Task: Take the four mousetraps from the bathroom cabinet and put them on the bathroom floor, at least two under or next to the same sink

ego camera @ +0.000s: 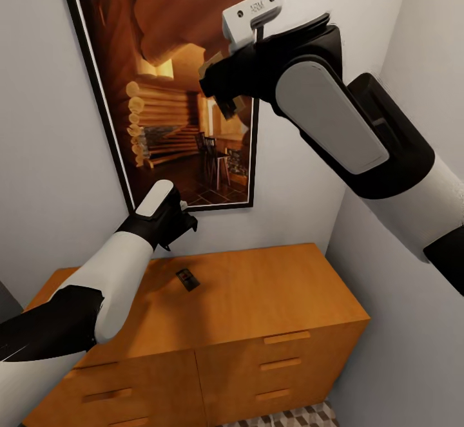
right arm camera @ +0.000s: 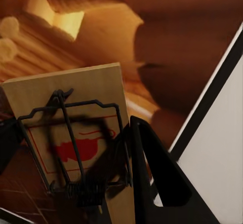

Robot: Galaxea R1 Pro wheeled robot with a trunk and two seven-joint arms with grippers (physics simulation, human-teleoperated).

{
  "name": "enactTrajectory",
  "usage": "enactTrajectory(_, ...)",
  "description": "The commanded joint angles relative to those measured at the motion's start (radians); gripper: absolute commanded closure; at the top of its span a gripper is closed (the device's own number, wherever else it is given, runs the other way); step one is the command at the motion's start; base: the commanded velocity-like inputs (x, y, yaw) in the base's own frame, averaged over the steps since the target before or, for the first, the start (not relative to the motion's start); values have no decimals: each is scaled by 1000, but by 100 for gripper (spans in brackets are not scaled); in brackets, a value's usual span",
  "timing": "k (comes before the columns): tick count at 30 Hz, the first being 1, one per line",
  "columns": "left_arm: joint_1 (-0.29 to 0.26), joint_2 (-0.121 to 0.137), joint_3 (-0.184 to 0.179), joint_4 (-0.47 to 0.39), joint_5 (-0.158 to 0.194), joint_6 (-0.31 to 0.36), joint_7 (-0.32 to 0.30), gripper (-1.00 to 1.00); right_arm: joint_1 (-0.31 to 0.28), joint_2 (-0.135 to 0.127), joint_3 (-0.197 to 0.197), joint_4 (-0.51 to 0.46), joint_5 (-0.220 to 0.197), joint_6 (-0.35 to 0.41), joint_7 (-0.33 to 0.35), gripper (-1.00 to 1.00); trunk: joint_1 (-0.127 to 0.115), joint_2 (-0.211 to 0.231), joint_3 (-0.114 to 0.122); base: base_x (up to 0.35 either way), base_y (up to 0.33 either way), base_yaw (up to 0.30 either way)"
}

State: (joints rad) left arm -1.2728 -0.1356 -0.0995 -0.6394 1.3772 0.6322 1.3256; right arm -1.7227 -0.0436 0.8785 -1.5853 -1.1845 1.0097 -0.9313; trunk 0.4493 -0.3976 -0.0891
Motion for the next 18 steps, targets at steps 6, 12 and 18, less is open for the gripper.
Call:
enactTrajectory(6,-1,1,-3,0,5,12,5,-100,15,11,3,-1,-8,-57,-11,100,1,-2,-2,0,0,0)
enactTrajectory(12,0,1,-3,-2,5,15,6,-100,39,14,13,0,0,-117,-65,100,1,-2,-2,0,0,0)
enactTrajectory(18,0,1,-4,-2,4,16,5,-100,61,5,30,-1,4,-137,-117,100,1,-2,-2,0,0,0)
